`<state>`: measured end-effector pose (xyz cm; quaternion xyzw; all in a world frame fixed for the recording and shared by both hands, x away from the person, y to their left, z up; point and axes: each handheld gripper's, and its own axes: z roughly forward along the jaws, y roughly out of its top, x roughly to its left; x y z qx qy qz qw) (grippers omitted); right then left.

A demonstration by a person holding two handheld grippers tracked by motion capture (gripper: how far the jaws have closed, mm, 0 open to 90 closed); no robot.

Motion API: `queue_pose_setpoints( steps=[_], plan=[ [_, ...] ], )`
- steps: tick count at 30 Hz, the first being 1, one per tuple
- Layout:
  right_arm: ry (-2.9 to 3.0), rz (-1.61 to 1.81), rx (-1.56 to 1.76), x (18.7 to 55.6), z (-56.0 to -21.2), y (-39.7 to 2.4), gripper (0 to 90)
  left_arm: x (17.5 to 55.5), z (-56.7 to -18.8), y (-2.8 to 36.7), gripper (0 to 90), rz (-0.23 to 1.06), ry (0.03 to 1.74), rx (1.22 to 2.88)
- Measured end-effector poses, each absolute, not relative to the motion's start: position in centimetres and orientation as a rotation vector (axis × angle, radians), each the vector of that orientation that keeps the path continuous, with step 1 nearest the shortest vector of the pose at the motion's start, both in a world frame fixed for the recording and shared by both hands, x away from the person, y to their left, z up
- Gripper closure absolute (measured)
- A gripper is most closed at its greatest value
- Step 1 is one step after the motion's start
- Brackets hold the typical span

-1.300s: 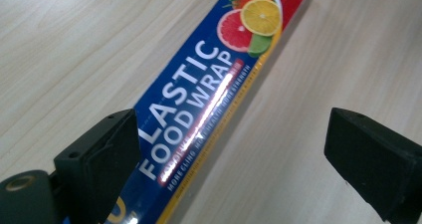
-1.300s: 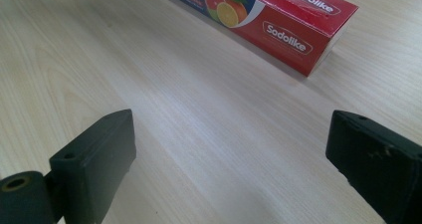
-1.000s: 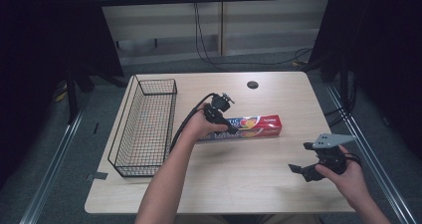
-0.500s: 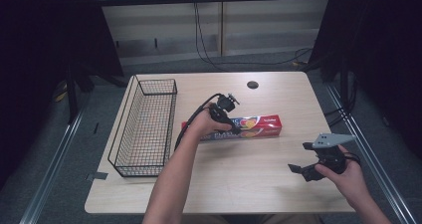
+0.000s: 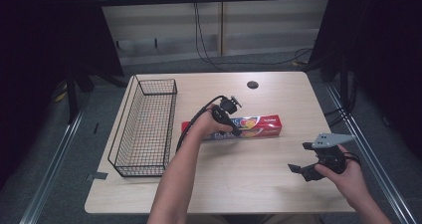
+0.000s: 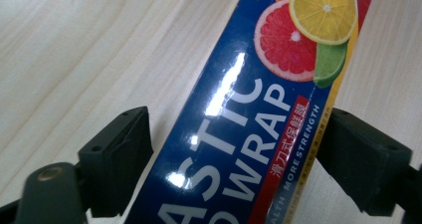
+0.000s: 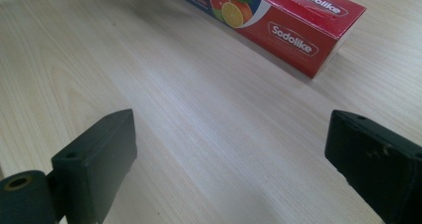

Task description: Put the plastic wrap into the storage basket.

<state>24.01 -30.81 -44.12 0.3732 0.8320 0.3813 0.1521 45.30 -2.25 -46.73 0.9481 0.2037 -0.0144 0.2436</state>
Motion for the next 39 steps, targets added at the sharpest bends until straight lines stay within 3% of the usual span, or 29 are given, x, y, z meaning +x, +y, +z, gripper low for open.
queue_pose_setpoints(
  steps=[9,12,21,39],
  plan=[
    [2.386,1.089,1.079,24.1,-44.2,-30.8,5.9,45.0,-46.6,-2.6,27.0,-0.029,0.553,2.649],
    [2.385,1.086,1.084,24.1,-44.1,-30.8,6.0,44.8,-46.4,-2.7,34.1,-0.067,0.587,2.663],
    [2.387,1.092,1.084,24.1,-44.2,-30.8,6.0,43.8,-46.1,-3.2,41.7,0.000,0.630,2.673],
    [2.390,1.102,1.081,24.1,-44.1,-30.7,6.0,42.9,-43.2,-2.5,43.4,0.053,0.775,2.644]
  ],
)
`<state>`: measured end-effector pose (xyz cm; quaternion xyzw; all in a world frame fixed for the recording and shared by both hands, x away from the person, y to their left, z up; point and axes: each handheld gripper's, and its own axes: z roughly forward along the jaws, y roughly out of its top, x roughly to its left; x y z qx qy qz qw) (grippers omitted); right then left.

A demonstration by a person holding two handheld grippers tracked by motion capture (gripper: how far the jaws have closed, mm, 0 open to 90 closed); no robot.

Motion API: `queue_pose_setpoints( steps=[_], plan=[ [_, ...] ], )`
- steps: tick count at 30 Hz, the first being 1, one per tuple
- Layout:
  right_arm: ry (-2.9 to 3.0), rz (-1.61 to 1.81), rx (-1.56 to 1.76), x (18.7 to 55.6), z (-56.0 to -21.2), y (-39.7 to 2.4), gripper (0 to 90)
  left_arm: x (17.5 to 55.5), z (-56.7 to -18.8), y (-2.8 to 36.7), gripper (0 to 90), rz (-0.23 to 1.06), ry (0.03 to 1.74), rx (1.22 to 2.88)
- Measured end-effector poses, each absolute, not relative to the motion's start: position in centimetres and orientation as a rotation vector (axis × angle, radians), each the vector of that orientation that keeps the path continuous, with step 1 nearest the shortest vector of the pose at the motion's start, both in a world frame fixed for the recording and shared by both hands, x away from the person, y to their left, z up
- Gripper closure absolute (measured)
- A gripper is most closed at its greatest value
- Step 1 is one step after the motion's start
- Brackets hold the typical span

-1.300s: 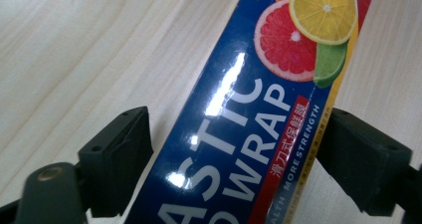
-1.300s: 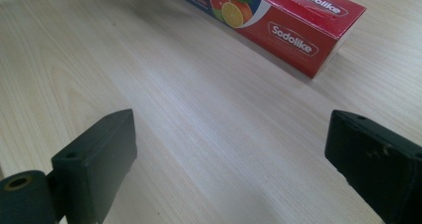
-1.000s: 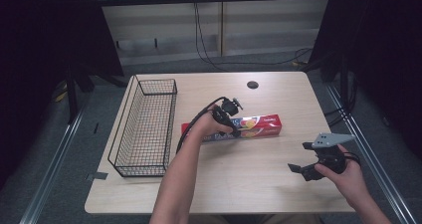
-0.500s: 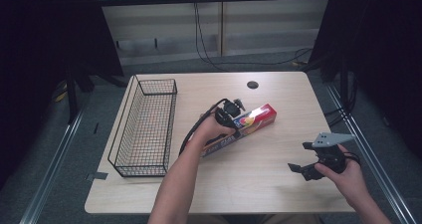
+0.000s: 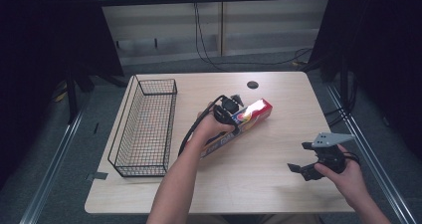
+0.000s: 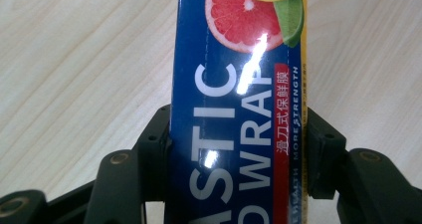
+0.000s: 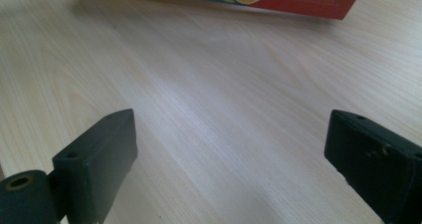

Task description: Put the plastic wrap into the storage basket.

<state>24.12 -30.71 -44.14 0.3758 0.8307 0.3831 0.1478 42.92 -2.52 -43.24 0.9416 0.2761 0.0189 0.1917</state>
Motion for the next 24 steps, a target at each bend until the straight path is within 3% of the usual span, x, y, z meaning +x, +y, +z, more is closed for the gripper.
queue_pose_setpoints(
  steps=[24],
  plan=[
    [2.384,1.121,1.091,24.0,-44.0,-30.7,6.0,42.6,-37.3,1.7,43.3,0.099,1.007,2.515]
  ],
)
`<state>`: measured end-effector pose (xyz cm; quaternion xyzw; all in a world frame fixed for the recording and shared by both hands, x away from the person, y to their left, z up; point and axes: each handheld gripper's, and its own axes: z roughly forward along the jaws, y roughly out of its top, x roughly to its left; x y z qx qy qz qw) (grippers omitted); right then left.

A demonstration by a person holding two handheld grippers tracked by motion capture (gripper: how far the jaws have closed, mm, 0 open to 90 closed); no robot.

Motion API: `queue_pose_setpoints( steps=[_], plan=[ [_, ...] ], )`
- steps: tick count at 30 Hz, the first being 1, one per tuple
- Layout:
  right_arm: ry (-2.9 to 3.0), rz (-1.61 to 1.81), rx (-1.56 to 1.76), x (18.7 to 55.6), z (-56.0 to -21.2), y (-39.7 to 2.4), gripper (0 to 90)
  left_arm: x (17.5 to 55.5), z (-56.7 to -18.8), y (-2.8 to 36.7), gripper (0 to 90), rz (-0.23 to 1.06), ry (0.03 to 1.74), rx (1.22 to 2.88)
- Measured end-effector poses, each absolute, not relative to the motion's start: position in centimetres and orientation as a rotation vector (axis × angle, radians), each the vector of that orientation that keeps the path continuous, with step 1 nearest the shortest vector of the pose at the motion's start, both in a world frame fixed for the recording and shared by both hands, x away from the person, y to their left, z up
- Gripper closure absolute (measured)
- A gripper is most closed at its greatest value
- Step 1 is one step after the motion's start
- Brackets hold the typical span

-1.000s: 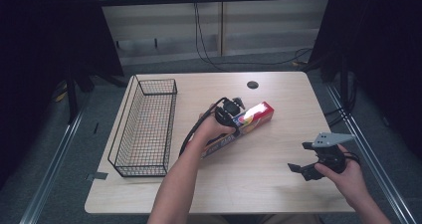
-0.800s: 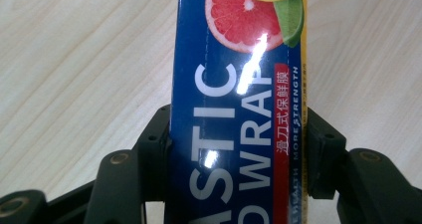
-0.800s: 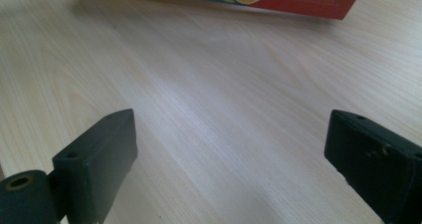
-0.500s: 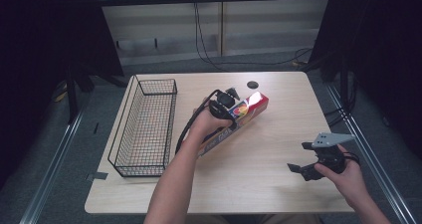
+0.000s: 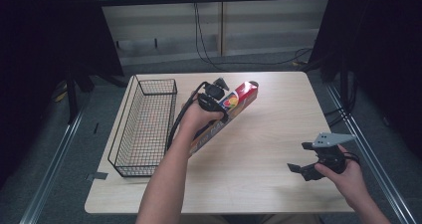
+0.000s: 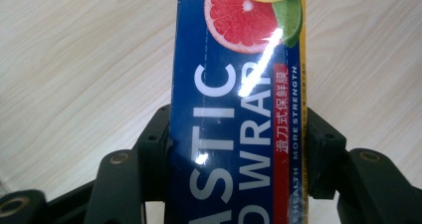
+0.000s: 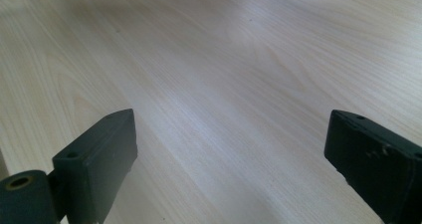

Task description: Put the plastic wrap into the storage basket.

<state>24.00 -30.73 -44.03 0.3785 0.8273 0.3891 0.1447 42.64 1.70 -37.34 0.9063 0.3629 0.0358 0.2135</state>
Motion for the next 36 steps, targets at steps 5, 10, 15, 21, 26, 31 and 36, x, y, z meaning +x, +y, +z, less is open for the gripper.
queue_pose_setpoints(
  steps=[5,10,15,21,26,31,36],
  plan=[
    [2.383,1.113,1.089,24.0,-44.1,-30.7,6.0,42.5,-36.3,2.8,43.3,0.123,1.039,2.498],
    [2.387,1.122,1.080,24.1,-44.1,-30.7,6.0,42.5,-35.6,3.9,43.3,0.121,1.064,2.487],
    [2.390,1.123,1.083,24.1,-44.1,-30.5,6.0,42.4,-35.2,4.6,43.4,0.129,1.079,2.490],
    [2.393,1.113,1.081,24.1,-44.1,-30.4,6.0,42.5,-34.8,5.5,43.4,0.135,1.112,2.469],
    [2.395,1.110,1.083,24.0,-44.1,-30.3,6.0,42.5,-34.8,6.1,43.3,0.152,1.152,2.441],
    [2.398,1.112,1.087,24.0,-44.2,-30.3,6.0,42.5,-34.6,7.3,43.4,0.160,1.203,2.425],
    [2.397,1.114,1.079,24.0,-44.3,-30.3,6.0,42.5,-34.2,8.3,43.4,0.166,1.251,2.399]
  ],
)
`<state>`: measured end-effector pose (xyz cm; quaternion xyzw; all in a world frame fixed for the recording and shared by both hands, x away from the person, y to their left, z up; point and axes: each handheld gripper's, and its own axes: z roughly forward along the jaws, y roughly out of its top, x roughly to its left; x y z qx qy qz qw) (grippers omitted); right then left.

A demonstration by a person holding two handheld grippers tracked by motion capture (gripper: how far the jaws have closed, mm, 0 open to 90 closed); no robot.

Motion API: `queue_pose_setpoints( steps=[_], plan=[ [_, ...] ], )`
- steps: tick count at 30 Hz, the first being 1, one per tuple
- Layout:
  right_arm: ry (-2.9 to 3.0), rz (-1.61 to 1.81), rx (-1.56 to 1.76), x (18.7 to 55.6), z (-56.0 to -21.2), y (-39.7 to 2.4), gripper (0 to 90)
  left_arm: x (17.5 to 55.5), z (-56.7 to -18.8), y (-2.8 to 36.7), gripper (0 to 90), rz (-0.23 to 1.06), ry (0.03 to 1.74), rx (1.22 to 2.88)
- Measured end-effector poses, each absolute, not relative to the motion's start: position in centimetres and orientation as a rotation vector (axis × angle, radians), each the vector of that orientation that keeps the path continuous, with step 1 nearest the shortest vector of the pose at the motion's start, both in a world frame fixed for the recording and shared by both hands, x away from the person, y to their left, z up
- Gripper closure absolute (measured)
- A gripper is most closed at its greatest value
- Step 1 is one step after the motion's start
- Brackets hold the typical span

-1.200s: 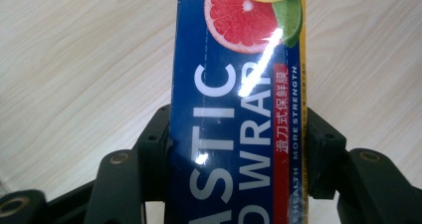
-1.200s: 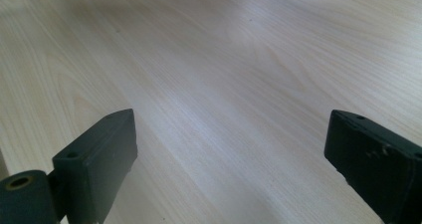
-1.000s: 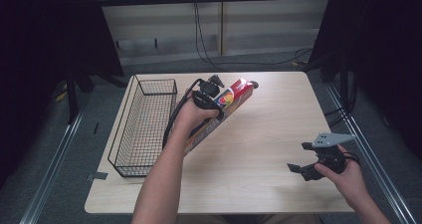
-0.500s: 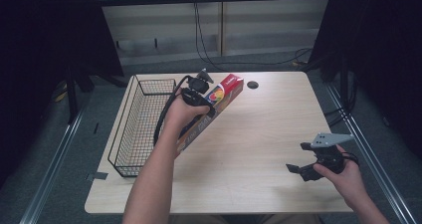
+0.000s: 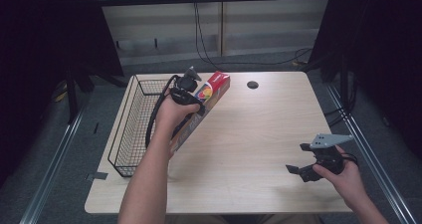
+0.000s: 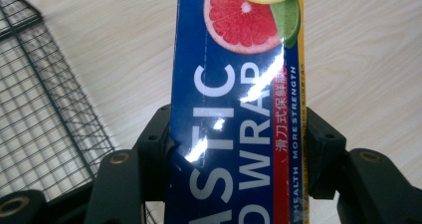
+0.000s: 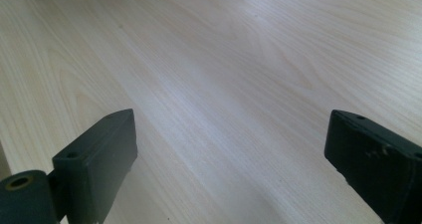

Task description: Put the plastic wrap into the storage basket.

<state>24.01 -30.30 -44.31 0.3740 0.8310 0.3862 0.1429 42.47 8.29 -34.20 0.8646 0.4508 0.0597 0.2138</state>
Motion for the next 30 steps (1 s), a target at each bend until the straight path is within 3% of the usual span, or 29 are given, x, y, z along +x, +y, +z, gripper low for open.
queue_pose_setpoints(
  steps=[30],
  plan=[
    [2.412,1.090,1.062,23.9,-44.4,-29.8,6.0,42.0,-34.0,13.9,43.4,0.284,1.566,2.246]
  ],
)
